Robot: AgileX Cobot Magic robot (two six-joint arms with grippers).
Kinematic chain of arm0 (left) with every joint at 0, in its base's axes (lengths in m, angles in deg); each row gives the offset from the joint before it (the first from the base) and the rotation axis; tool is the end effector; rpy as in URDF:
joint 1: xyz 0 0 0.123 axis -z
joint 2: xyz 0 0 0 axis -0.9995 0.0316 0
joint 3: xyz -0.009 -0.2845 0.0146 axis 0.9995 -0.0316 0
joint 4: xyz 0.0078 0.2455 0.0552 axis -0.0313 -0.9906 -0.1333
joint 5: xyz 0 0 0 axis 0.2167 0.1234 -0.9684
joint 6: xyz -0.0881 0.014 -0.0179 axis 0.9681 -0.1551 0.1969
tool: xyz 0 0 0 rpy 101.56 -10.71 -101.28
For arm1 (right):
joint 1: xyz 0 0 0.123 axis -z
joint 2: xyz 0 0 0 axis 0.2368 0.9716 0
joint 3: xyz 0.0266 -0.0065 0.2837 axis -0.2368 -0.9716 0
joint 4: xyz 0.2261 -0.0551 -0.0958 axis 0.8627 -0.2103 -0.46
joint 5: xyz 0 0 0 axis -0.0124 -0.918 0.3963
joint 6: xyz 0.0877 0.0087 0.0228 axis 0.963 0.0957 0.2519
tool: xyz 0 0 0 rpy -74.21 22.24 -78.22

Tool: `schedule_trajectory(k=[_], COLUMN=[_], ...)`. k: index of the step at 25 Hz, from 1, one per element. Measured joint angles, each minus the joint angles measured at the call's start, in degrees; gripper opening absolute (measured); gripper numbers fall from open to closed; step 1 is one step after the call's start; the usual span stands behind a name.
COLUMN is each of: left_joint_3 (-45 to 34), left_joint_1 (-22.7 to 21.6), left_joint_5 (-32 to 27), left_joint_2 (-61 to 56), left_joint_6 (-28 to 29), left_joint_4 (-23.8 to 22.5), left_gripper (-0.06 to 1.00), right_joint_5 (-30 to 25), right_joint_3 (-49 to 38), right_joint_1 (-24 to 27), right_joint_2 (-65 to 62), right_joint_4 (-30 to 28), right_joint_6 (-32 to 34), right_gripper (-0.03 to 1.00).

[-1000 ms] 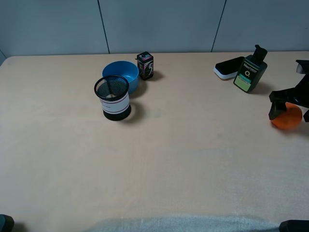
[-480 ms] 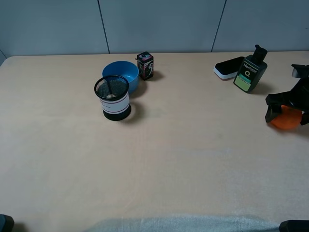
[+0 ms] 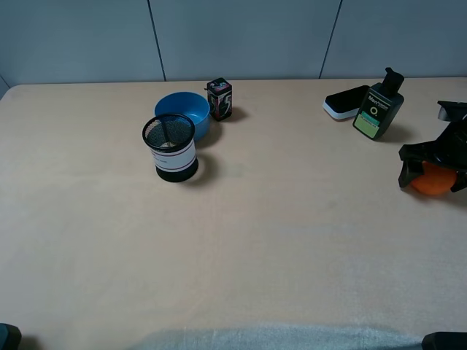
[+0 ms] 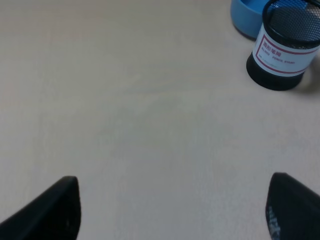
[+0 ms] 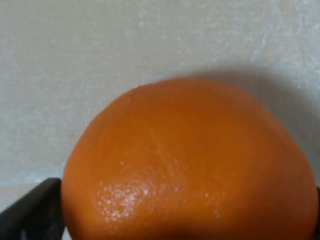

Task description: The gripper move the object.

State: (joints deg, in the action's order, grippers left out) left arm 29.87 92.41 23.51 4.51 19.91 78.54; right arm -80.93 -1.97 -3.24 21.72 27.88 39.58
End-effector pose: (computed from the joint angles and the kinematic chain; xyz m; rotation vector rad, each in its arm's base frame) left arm -0.0040 -0.0009 0.2724 0.0764 2.0568 -0.0629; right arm 0.3063 -0.0552 0.1044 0.2230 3.0628 0.0092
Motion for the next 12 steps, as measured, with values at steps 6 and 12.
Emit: schedule_trajectory(k=[6, 12], left_joint_3=[0.0, 0.0], left_joint_1=[0.0, 0.0], left_joint_5=[0.0, 0.0], left_joint_2=[0.0, 0.0], left_joint_6=[0.0, 0.0], left_joint_4=[0.0, 0.0], left_gripper=[0.75, 0.75], right_joint_5=[0.0, 0.0], right_joint_3=[0.0, 0.0], right_joint_1=[0.0, 0.0], right_joint_2=[0.0, 0.0], right_joint_4=[0.5, 1.0], right_joint_6=[0.0, 0.0], right_gripper=[0.55, 0.55])
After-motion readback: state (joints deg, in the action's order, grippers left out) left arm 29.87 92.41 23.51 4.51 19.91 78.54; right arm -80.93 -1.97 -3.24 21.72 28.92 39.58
